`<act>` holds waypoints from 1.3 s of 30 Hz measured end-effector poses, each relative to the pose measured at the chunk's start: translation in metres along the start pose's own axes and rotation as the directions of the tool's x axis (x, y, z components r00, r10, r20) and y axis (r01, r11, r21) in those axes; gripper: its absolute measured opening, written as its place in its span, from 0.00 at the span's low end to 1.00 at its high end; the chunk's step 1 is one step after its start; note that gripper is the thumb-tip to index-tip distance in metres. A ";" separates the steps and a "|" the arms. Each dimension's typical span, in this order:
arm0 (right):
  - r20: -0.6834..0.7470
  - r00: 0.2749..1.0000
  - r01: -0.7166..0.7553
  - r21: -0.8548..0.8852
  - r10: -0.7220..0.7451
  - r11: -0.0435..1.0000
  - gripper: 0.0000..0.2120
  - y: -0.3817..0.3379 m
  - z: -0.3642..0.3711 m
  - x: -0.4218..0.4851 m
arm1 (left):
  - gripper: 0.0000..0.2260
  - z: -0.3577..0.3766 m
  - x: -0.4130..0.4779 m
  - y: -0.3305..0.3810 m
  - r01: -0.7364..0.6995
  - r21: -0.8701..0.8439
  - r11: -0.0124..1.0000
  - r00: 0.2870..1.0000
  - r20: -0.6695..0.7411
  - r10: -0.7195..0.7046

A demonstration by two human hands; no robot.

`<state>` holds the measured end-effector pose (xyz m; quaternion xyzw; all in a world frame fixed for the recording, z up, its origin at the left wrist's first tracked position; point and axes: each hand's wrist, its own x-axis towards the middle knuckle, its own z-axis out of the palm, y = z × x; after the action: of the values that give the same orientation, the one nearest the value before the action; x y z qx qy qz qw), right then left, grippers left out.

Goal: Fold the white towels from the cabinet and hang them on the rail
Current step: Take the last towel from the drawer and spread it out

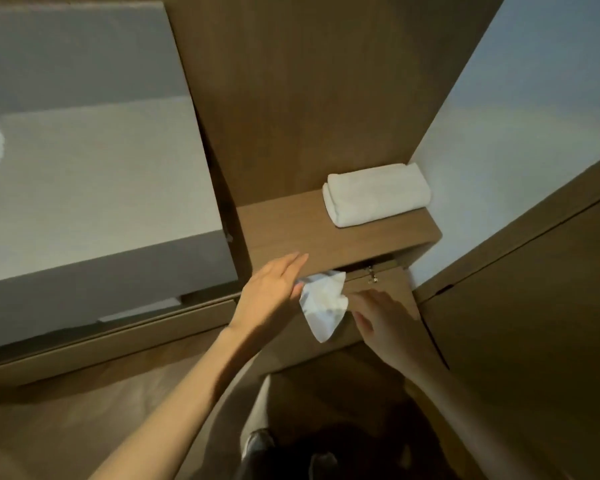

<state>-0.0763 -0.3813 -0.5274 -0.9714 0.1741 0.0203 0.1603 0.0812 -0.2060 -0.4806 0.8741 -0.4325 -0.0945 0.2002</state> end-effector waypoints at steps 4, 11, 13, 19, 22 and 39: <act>0.080 0.996 -0.032 0.032 0.029 0.999 0.15 0.055 0.108 0.006 | 0.24 0.103 0.016 -0.041 0.071 0.016 0.997 0.997 0.018 -0.072; 0.180 0.981 -0.076 -0.004 0.076 0.997 0.20 0.146 0.305 0.050 | 0.27 0.275 0.053 -0.137 0.102 0.187 0.977 0.994 -0.069 -0.090; 0.212 0.972 -0.105 -0.016 0.106 0.994 0.24 0.168 0.357 0.066 | 0.27 0.314 0.065 -0.163 0.114 0.231 0.966 0.990 -0.112 -0.090; 0.305 0.939 -0.115 -0.149 0.156 0.982 0.29 0.214 0.466 0.120 | 0.24 0.393 0.094 -0.223 0.102 0.238 0.966 0.986 -0.151 -0.067; 0.277 0.950 -0.083 -0.212 0.141 0.974 0.27 0.229 0.502 0.140 | 0.23 0.411 0.098 -0.233 0.067 0.280 0.958 0.959 -0.282 0.015; 0.017 0.999 -0.033 -0.255 0.039 0.966 0.11 0.245 0.532 0.140 | 0.26 0.425 0.102 -0.241 0.053 0.300 0.953 0.932 -0.358 0.061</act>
<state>-0.0208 -0.4759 -1.1197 -0.9803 0.1858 0.0559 0.0358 0.1724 -0.2692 -0.9667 0.8959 -0.3991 0.1365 0.1396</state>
